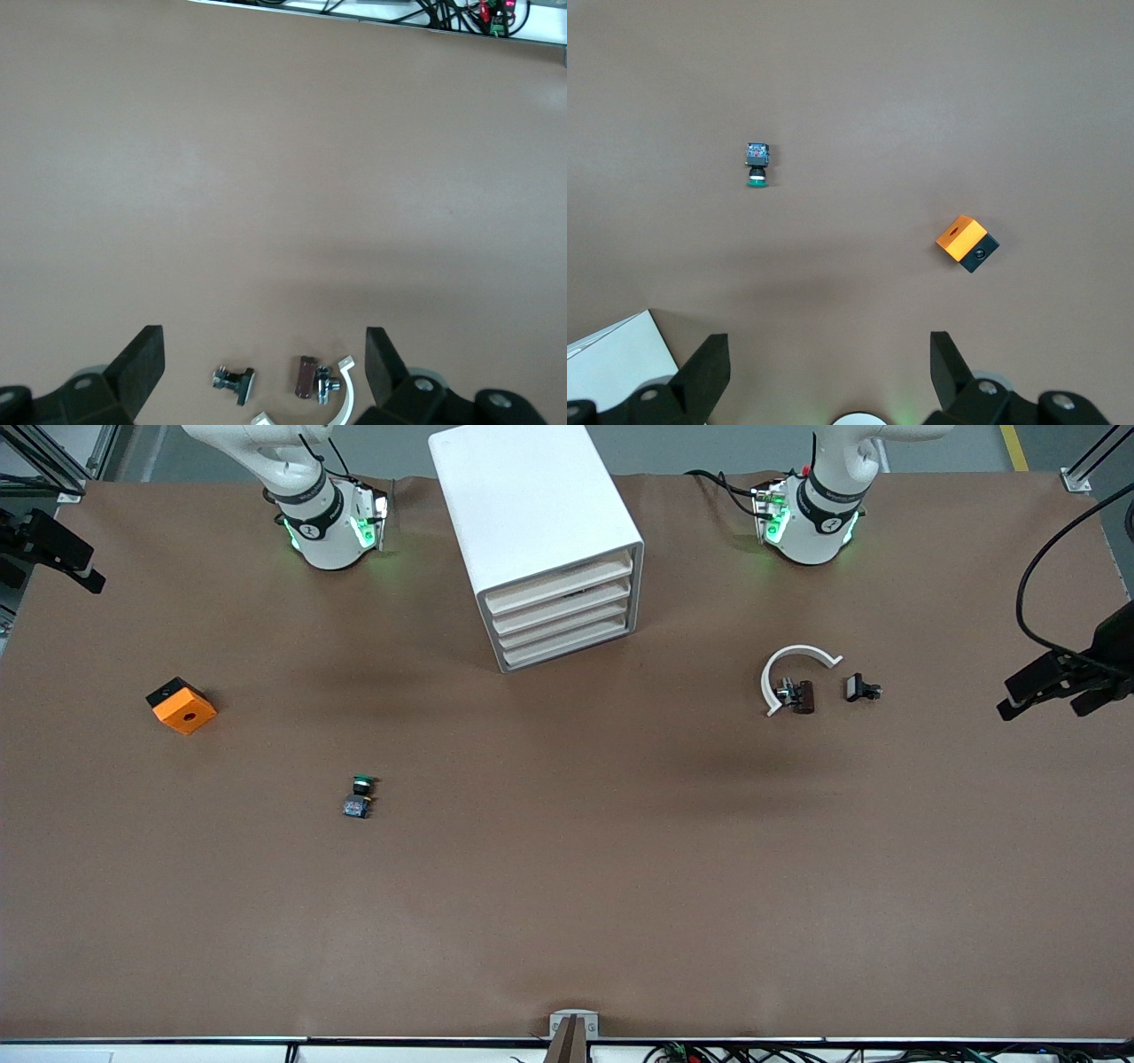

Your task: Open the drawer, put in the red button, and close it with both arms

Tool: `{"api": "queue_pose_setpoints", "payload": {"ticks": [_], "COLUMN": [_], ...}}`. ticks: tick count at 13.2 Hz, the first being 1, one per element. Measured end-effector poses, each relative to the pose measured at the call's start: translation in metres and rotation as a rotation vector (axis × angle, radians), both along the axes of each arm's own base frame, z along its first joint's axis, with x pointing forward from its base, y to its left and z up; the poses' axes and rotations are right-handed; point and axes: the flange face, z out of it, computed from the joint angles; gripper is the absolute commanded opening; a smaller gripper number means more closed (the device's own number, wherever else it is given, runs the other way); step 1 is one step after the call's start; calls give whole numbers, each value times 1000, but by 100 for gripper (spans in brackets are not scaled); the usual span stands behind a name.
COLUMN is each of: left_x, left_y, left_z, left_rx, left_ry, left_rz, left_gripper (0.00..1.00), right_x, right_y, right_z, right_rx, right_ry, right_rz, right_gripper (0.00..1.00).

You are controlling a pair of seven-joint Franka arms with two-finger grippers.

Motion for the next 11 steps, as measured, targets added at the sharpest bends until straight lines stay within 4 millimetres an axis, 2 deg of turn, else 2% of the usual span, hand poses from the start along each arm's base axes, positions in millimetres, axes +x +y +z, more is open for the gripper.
{"api": "queue_pose_setpoints", "payload": {"ticks": [2, 9, 11], "left_x": [-5, -5, -5], "left_y": [-5, -66, -69], "left_z": [9, 15, 20], "left_rx": [6, 4, 7], "left_ry": [-10, -20, -30], "left_rz": [-7, -55, -53], "left_gripper": [100, 100, 100], "right_x": [0, 0, 0], "right_y": [0, 0, 0], "right_z": [0, 0, 0], "right_rx": [1, 2, 2], "right_ry": [0, 1, 1], "right_rz": [0, 0, 0], "right_gripper": [100, 100, 100]}}
